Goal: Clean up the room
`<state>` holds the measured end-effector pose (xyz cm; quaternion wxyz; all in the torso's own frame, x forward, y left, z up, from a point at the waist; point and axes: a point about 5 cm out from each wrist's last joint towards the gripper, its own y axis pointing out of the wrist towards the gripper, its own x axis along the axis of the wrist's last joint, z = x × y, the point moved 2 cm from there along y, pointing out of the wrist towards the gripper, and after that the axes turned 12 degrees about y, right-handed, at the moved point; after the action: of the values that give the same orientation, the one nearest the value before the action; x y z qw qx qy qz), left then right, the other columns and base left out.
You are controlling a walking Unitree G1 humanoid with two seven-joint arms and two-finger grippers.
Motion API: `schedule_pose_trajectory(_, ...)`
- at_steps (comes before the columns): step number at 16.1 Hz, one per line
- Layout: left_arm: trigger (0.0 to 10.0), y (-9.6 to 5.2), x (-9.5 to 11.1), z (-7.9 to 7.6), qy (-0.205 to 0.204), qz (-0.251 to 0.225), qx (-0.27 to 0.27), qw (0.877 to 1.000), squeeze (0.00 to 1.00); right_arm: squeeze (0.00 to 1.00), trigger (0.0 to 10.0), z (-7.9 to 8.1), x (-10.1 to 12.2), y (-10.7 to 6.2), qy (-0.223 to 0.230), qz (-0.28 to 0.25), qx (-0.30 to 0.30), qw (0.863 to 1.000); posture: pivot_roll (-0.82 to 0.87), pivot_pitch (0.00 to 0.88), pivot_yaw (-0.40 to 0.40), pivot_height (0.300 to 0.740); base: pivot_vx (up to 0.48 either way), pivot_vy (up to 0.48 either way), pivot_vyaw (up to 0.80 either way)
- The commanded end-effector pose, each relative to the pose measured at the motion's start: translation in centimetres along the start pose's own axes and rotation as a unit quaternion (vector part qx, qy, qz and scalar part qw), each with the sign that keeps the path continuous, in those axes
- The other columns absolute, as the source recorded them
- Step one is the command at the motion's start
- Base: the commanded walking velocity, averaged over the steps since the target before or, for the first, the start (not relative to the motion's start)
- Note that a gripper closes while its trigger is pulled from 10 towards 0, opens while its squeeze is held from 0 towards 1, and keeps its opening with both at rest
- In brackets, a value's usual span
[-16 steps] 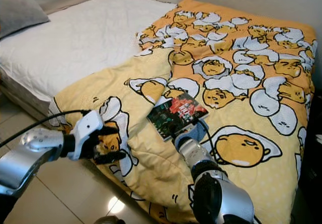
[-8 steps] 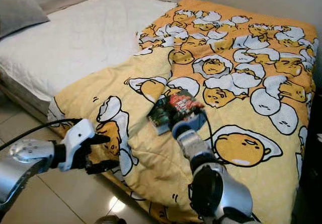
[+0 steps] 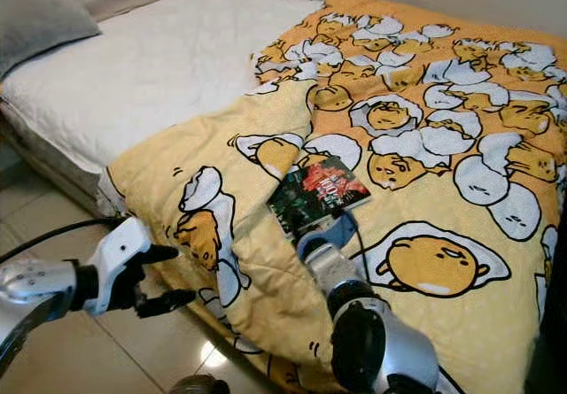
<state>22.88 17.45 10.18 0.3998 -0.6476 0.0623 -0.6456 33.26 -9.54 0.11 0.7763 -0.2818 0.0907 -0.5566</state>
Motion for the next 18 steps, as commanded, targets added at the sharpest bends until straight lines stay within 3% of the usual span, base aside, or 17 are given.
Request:
schedule_pose_trajectory(1,10.0,-0.5,0.3,0.2,0.007,0.002,0.01,1.0,0.8,0.0,10.0,-0.5,-0.5,-0.1,-0.002,0.005,-0.013,1.0,0.27,0.0,0.064,0.74,0.0,0.0,0.0)
schedule_pose_trajectory(5,10.0,-0.3,0.6,0.2,0.007,-0.002,0.014,1.0,0.8,0.0,10.0,-0.8,0.5,-0.2,0.008,-0.014,-0.014,1.0,0.27,0.0,0.068,0.74,0.0,0.0,0.0)
schedule_pose_trajectory(9,10.0,-0.4,1.2,0.5,0.01,-0.014,0.031,0.999,0.8,0.0,10.0,1.4,1.9,0.0,0.07,-0.053,0.038,0.995,0.28,0.0,0.072,0.74,0.0,0.0,0.0)
schedule_pose_trajectory(14,10.0,-0.3,1.4,1.0,0.015,-0.014,0.034,0.999,0.8,0.0,10.0,2.8,1.7,0.3,0.042,-0.05,0.047,0.997,0.29,0.001,0.072,0.74,0.0,0.0,0.0)
schedule_pose_trajectory(18,10.0,-0.4,1.3,0.9,0.012,-0.012,0.035,0.999,0.8,0.0,10.0,2.8,1.3,0.4,0.007,-0.04,0.029,0.999,0.31,0.011,0.072,0.74,0.0,0.0,0.0)
